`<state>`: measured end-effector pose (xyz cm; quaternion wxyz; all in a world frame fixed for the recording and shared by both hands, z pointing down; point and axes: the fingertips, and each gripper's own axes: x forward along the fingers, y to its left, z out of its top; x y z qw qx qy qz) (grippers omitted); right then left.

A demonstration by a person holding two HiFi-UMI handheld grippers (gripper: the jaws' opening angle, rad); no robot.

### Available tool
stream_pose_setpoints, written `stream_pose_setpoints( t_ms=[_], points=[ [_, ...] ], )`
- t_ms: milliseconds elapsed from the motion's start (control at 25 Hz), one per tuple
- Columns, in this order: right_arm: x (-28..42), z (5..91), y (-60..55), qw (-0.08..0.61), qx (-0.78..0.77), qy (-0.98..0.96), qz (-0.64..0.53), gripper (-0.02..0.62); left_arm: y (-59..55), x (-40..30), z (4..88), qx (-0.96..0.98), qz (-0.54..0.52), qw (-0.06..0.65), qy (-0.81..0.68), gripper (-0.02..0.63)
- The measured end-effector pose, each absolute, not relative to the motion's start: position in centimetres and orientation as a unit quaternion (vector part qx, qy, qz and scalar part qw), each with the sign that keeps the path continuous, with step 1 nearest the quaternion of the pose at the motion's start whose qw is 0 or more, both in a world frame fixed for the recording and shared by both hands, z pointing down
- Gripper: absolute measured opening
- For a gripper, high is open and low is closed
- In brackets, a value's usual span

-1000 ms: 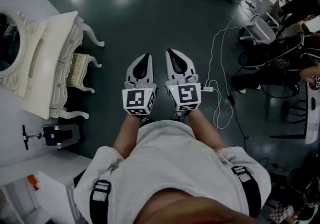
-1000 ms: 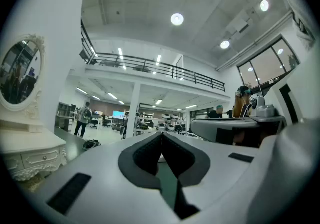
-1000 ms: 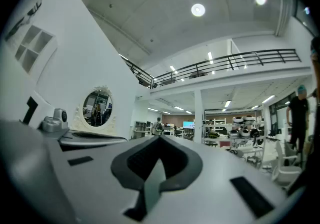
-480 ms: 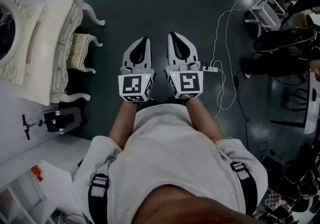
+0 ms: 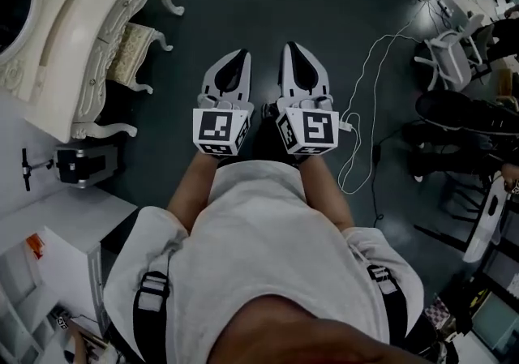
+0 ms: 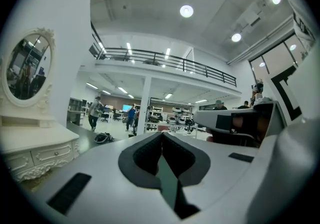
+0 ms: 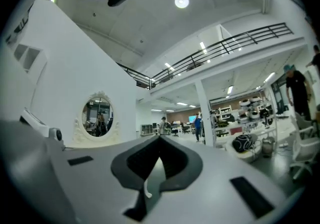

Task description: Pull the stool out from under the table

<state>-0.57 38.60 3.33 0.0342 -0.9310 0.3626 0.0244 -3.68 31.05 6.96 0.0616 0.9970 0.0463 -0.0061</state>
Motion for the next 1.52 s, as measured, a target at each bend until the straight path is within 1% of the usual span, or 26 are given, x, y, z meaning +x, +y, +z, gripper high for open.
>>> stream_pose_setpoints(
  t_ms=[240,360,480,640,960,1200,1520],
  points=[
    [8.3,2.0,34.4,0.022,-0.905,0.424,0.030,0.014,27.6,4.6,5.3,0.998,-0.018,0.057,-0.015,0.007],
    [12.2,1.0,32.9,0.033,-0.886,0.462,0.027,0.014,26.8,7.9,4.3,0.997,-0.024,0.054,-0.049,0.006],
    [14.5,0.0,30.5,0.052,-0.855,0.516,0.024,0.014,25.3,9.8,3.8,0.994,-0.030,0.054,-0.093,0.007],
    [16.2,0.2,26.7,0.060,-0.822,0.566,0.019,0.014,22.8,10.8,4.2,0.989,-0.019,0.043,-0.144,0.007],
    [13.9,3.1,16.2,0.064,-0.752,0.656,-0.028,0.014,14.2,7.1,6.3,0.963,0.008,0.053,-0.264,0.008],
    [11.7,4.9,8.8,0.031,-0.726,0.687,-0.030,0.014,6.8,5.6,8.7,0.950,-0.002,0.082,-0.303,0.008],
    [12.5,5.4,-2.3,-0.013,-0.708,0.705,-0.031,0.014,-4.0,6.2,9.8,0.938,-0.020,0.108,-0.329,0.006]
  ],
)
